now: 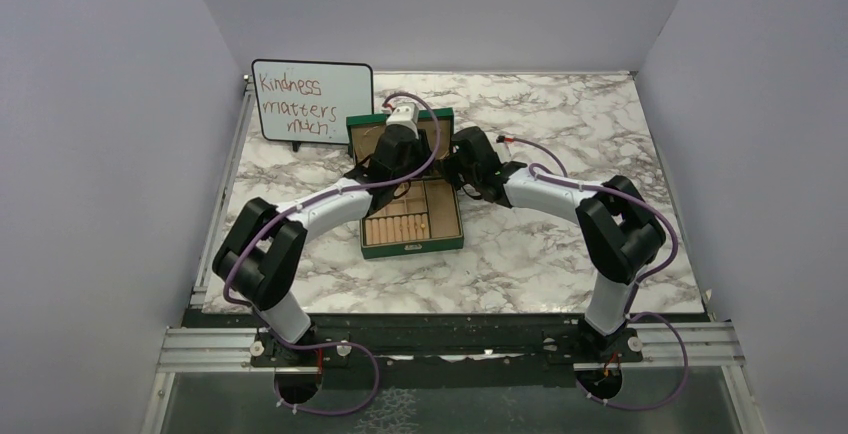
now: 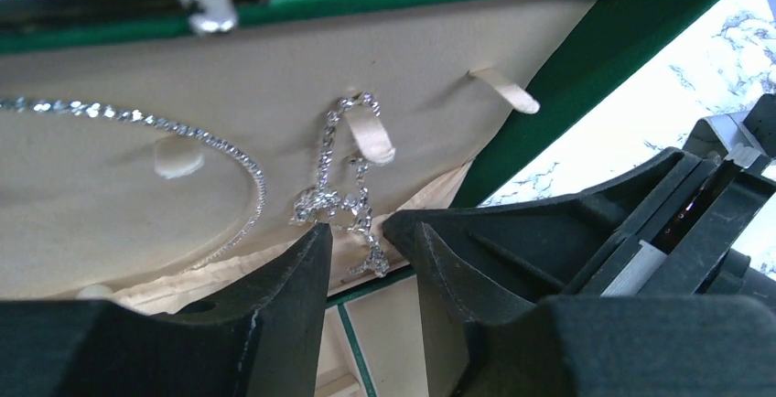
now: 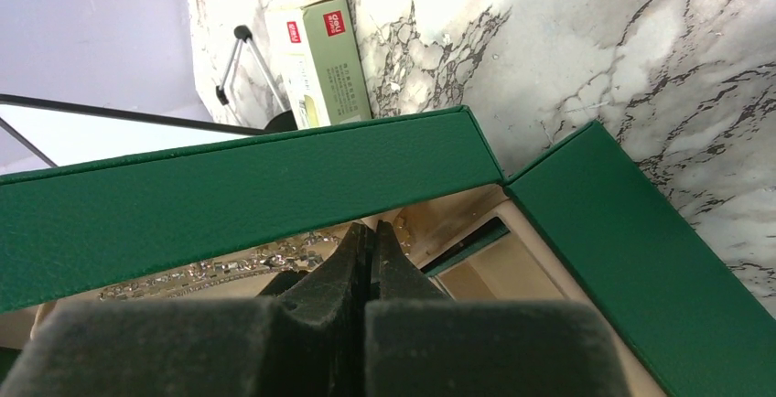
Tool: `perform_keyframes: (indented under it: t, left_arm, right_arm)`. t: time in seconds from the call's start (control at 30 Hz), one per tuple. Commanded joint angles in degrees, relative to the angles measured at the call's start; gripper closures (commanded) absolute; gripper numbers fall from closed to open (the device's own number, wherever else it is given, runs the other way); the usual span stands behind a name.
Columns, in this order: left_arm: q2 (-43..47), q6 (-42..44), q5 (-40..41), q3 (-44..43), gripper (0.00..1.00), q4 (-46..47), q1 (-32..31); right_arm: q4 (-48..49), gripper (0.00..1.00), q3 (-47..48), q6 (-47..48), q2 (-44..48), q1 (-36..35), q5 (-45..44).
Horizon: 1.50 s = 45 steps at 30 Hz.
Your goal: Organize the mixed jewelry
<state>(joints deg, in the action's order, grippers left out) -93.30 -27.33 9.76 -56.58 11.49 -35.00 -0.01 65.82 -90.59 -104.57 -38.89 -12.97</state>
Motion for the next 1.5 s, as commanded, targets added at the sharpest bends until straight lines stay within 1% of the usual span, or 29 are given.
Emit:
perform_keyframes:
  t: [0.0, 0.1, 0.23, 0.33, 0.4, 0.47, 0.5, 0.53, 0.57, 0.6, 0.77, 0.97, 1.47]
  left_arm:
    - [-1.9, 1.1, 1.0, -3.1, 0.62, 1.1, -0.3]
    - [-3.0, 0.6, 2.1, -4.2, 0.65, -0.3, -0.4]
    - [-4.0, 0.6, 3.1, -4.8, 0.66, -1.8, -0.3]
    - [-4.3, 0.2, 2.8, -5.1, 0.68, -2.4, -0.4]
    - [-4.6, 0.2, 2.9, -5.5, 0.72, -3.0, -0.4]
    - [-5.0, 0.4, 3.3, -6.3, 0.79, -3.9, -0.4]
    - [-5.1, 0.4, 3.4, -6.7, 0.84, -4.4, -0.4]
    - [-4.8, 0.5, 3.6, -6.9, 0.92, -4.5, -0.4]
    - [-4.6, 0.5, 3.8, -6.9, 0.97, -4.4, -0.4]
    - [-4.3, 0.5, 4.0, -7.0, 1.0, -4.5, -0.4]
    - [-3.2, 0.7, 4.4, -7.8, 1.0, -4.3, -0.4]
    - [-3.5, 2.9, 5.8, -9.7, 1.0, -4.5, -0.4]
    - [-2.4, 1.8, 7.0, -10.2, 1.0, -3.8, -0.4]
  right_arm:
    - [-4.3, 0.99, -1.8, 2.0, 0.8, -0.6, 2.9]
    - [-4.5, 0.99, -2.0, 2.0, 1.2, -0.6, 2.7]
    - [-4.4, 0.99, -2.3, 2.6, 1.5, -0.6, 2.8]
    - [-4.3, 0.99, -2.4, 2.7, 1.4, -0.5, 3.0]
    - [-4.0, 0.99, -2.6, 2.8, 1.3, -0.6, 3.2]
    - [-3.8, 0.99, -2.7, 3.0, 1.3, -0.5, 3.4]
    - [-3.7, 0.99, -2.8, 3.1, 1.3, -0.6, 3.4]
    - [-3.7, 0.99, -2.8, 3.2, 1.3, -0.6, 3.4]
    - [-3.6, 0.99, -2.7, 3.3, 1.3, -0.6, 3.4]
    - [-3.6, 0.99, -2.7, 3.4, 1.3, -0.5, 3.4]
    - [-4.3, 0.99, -2.8, 3.7, 1.5, -0.4, 3.4]
    - [-5.0, 0.99, -2.7, 4.7, 1.7, -0.3, 3.5]
    - [-4.9, 0.99, -5.1, 5.3, 2.0, -0.2, 4.7]
